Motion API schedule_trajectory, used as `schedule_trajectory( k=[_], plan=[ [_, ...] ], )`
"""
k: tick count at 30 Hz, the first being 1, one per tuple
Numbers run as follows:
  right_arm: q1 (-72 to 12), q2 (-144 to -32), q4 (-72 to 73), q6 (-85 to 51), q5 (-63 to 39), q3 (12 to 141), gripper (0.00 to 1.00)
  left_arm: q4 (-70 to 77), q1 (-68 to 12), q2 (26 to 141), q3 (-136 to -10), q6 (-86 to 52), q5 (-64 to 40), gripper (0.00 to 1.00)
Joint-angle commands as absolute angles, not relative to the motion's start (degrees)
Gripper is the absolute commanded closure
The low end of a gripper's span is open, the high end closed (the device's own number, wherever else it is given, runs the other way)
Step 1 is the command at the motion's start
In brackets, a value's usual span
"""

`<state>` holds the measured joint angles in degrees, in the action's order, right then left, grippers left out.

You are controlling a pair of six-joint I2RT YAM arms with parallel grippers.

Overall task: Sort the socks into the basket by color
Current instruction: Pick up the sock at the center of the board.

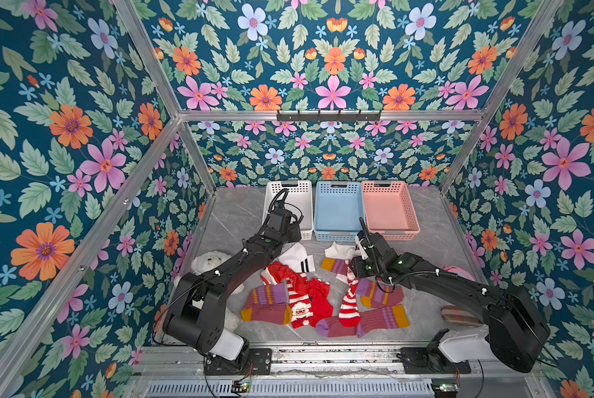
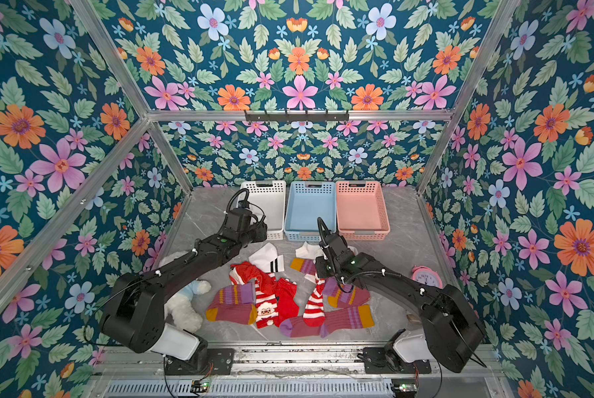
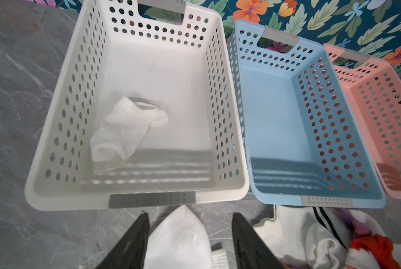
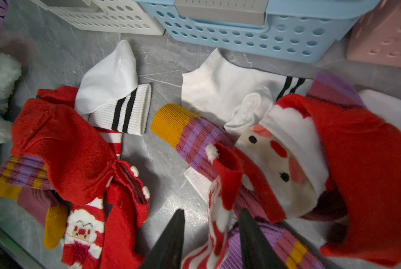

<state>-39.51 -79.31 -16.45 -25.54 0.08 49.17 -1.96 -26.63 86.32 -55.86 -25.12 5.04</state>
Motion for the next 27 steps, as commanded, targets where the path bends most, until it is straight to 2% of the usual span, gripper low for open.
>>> schedule_trajectory(
  k=[1,6,14,27],
  plan=[
    [-39.55,-79.84,-15.38,-26.89,0.88,49.38,0.62,-0.20,-26.90,85.99,-55.72,-26.02,5.57,0.40],
    [-39.50,-80.46,-15.28,-27.22,1.39,49.39,0.72,-0.18,-27.27,86.03,-55.72,-26.02,5.62,0.40],
    [-39.55,-79.38,-15.53,-27.40,1.49,50.04,1.00,-0.26,-27.69,84.98,-55.46,-26.01,5.85,0.39],
    [-38.12,-66.99,-19.39,-21.94,4.99,57.22,1.00,-0.26,-28.32,83.32,-54.49,-26.58,6.48,0.37]
  ],
)
